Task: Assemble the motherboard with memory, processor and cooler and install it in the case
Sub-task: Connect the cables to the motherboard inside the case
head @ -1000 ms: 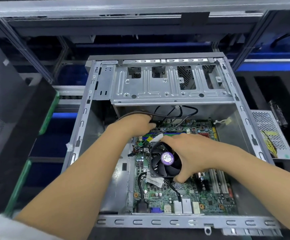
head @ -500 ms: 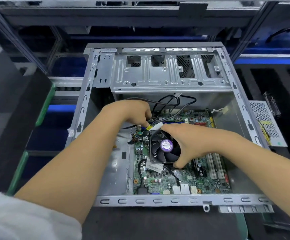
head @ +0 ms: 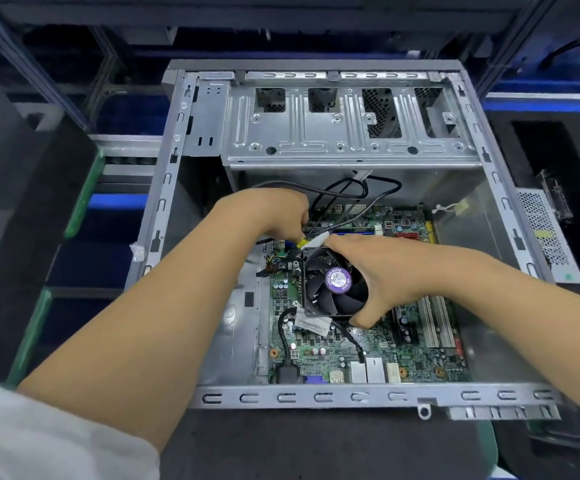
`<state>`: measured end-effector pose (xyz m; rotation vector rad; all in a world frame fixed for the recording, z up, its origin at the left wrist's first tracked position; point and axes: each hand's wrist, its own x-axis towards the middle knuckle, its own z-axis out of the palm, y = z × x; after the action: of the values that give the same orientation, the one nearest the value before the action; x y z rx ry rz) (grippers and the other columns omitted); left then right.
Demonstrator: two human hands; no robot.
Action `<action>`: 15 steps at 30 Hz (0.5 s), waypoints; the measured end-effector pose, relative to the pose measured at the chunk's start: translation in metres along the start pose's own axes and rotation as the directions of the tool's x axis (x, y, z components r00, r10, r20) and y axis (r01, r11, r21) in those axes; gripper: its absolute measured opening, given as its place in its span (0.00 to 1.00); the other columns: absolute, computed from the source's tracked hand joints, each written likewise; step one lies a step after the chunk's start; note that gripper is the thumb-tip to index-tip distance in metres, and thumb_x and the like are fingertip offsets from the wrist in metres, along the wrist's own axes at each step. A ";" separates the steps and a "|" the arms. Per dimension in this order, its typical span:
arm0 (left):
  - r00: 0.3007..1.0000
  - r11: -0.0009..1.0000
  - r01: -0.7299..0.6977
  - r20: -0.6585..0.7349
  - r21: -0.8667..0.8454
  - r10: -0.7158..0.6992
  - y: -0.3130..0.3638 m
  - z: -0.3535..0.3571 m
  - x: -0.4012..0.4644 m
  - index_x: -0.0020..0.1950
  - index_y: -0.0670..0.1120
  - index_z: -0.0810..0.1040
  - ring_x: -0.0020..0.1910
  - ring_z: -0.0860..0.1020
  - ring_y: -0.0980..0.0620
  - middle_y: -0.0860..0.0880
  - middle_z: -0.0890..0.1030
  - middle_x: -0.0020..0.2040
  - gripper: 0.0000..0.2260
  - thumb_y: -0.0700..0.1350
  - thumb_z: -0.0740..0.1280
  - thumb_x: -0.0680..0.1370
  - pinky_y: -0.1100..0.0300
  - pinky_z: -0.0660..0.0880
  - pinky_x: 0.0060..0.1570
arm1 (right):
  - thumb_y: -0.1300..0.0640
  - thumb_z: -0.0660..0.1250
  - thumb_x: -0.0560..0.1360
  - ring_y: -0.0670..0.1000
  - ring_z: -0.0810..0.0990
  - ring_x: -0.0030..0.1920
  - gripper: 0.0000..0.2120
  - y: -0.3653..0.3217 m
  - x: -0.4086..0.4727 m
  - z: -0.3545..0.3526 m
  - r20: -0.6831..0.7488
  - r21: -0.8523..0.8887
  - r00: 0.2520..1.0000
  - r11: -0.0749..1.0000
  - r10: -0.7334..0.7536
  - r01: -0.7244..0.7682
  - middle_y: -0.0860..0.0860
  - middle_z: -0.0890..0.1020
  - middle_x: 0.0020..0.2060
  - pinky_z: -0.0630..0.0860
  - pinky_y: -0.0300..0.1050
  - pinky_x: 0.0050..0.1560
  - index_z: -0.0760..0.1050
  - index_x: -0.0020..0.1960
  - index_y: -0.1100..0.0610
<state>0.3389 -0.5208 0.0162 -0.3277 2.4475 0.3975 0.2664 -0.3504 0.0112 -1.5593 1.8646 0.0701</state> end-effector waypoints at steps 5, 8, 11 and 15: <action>1.000 0.999 -0.011 -0.017 -0.030 0.011 0.000 0.001 0.001 0.42 0.41 0.73 0.35 0.67 0.49 0.50 0.69 0.32 0.13 0.48 0.58 0.82 0.57 0.62 0.33 | 0.42 0.77 0.58 0.50 0.72 0.48 0.42 -0.002 0.000 0.002 0.015 -0.046 0.999 0.999 0.030 -0.029 0.43 0.64 0.49 0.74 0.48 0.47 0.56 0.63 0.47; 1.000 1.000 -0.008 0.004 -0.016 0.008 0.002 0.000 0.000 0.47 0.43 0.76 0.39 0.70 0.48 0.48 0.74 0.40 0.18 0.55 0.55 0.82 0.58 0.65 0.42 | 0.45 0.78 0.59 0.50 0.72 0.49 0.40 -0.003 0.000 0.000 0.025 0.001 0.999 1.000 0.020 -0.020 0.43 0.64 0.47 0.74 0.47 0.49 0.57 0.61 0.48; 1.000 1.000 0.014 0.019 -0.004 -0.013 0.000 -0.001 0.001 0.42 0.44 0.71 0.40 0.70 0.47 0.47 0.73 0.41 0.21 0.60 0.53 0.81 0.57 0.65 0.41 | 0.48 0.78 0.60 0.49 0.72 0.47 0.39 -0.002 0.000 -0.002 0.063 0.059 0.998 0.998 0.004 -0.008 0.41 0.63 0.44 0.72 0.43 0.46 0.57 0.61 0.49; 0.998 0.999 0.040 0.050 -0.009 -0.039 0.002 -0.001 0.002 0.58 0.39 0.78 0.54 0.76 0.44 0.45 0.78 0.57 0.26 0.58 0.52 0.82 0.56 0.68 0.49 | 0.48 0.78 0.59 0.49 0.71 0.49 0.44 -0.002 0.001 0.001 0.052 0.045 0.998 0.999 0.025 -0.027 0.45 0.65 0.49 0.69 0.42 0.46 0.56 0.66 0.49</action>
<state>0.3364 -0.5195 0.0163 -0.3659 2.3874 0.3969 0.2681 -0.3511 0.0108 -1.4885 1.8339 0.0780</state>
